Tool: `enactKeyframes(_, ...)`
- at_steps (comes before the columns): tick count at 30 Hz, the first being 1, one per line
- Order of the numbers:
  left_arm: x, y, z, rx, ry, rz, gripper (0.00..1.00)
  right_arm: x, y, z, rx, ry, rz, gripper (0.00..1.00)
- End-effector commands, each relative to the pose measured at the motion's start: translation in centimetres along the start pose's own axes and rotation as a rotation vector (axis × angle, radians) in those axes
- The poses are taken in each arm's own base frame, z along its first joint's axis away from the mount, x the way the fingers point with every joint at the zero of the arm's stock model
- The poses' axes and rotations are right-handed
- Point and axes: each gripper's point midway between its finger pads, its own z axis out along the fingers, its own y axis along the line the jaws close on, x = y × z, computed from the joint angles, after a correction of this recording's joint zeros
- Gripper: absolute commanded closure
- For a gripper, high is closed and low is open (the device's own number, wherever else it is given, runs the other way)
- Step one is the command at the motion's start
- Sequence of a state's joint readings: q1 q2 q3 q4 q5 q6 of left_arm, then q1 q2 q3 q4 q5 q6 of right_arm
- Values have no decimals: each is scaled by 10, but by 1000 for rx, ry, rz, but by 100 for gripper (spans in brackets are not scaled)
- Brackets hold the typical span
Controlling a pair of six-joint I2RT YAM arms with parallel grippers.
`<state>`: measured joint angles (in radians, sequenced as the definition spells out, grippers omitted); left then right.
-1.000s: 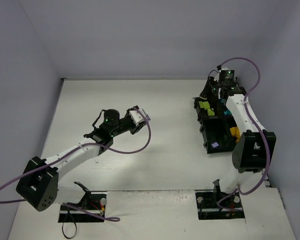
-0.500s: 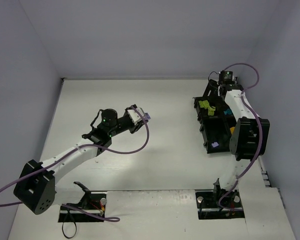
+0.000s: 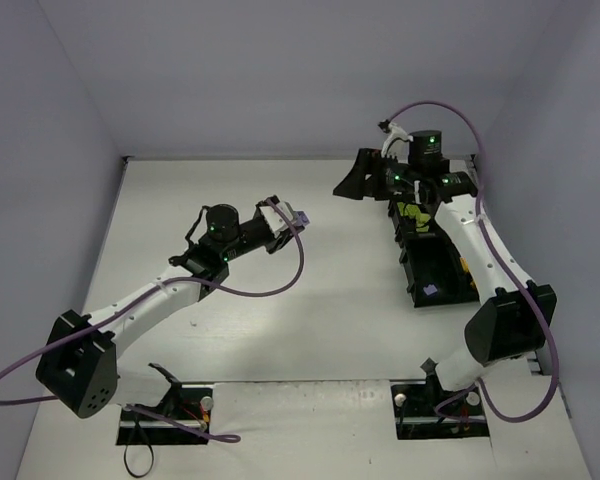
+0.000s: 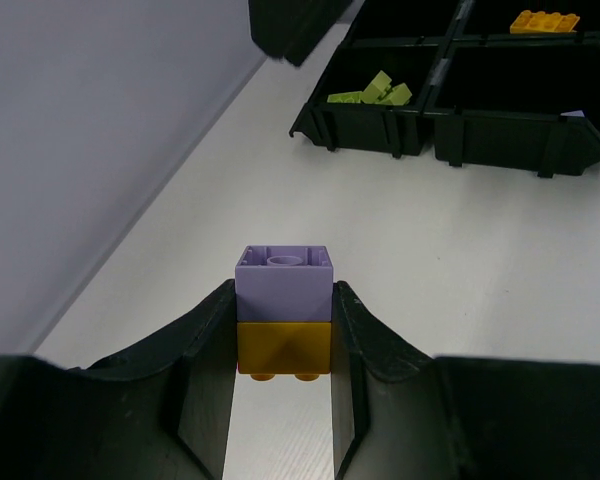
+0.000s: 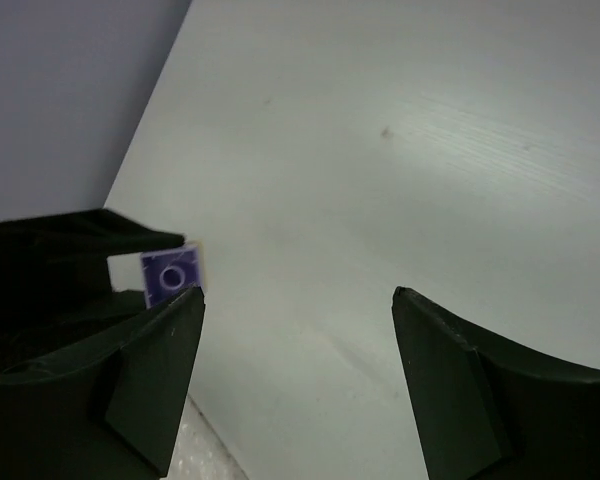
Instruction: Sort the legos into containers by color
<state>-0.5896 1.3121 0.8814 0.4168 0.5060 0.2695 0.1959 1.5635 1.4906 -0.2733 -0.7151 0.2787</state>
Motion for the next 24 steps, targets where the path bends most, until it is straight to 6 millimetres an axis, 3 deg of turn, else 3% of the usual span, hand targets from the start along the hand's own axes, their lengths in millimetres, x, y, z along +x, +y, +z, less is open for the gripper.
enactKeyframes(1,-61,15,4,-16,-160,92,100,8,52,-3,-212,20,-82,27)
enactKeyframes(3,-62,16,6,-15,-160,91,100,13,68,-1,-262,28,-100,27)
enactKeyframes(10,-68,14,12,0,-170,91,100,25,93,8,-323,50,-134,28)
enactKeyframes(20,-71,10,16,7,-174,89,100,32,104,25,-328,68,-149,34)
enactKeyframes(24,-72,10,16,8,-176,89,100,36,102,31,-307,74,-152,42)
